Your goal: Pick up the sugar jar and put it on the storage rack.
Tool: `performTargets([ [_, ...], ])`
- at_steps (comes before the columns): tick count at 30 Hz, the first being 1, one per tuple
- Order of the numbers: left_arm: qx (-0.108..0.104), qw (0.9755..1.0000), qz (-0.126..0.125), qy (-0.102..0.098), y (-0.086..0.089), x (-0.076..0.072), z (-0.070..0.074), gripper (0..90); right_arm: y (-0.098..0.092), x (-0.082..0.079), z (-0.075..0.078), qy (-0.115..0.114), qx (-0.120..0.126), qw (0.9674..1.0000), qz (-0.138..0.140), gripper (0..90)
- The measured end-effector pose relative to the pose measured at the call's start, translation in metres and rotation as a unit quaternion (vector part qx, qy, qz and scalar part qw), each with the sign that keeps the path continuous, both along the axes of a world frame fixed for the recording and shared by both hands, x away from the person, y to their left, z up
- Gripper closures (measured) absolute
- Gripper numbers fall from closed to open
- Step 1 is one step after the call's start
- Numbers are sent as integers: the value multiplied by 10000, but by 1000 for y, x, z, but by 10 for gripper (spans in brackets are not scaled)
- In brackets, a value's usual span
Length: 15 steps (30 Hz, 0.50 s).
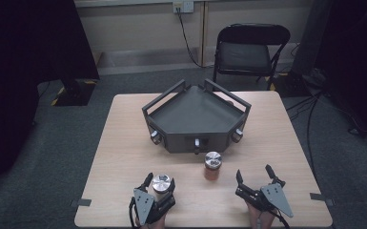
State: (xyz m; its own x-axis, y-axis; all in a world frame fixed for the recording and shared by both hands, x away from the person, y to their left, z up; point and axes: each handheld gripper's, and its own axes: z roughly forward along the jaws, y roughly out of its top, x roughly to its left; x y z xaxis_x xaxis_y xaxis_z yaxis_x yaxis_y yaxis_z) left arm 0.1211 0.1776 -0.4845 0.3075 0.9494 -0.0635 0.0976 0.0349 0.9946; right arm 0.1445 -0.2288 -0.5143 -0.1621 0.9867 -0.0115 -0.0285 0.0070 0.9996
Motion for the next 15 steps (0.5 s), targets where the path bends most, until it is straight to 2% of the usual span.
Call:
performTargets([
  [2,22,10000,-23,16,1,-1,-2,264,0,0,0,0,-1,10000,0,3],
  [8,72,9999,-62,-102,0,-4,-8,342,0,0,0,1,-1,10000,-10,4],
  [15,85,9998,-92,-171,2,-4,-11,354,1,0,0,0,0,10000,-16,3],
])
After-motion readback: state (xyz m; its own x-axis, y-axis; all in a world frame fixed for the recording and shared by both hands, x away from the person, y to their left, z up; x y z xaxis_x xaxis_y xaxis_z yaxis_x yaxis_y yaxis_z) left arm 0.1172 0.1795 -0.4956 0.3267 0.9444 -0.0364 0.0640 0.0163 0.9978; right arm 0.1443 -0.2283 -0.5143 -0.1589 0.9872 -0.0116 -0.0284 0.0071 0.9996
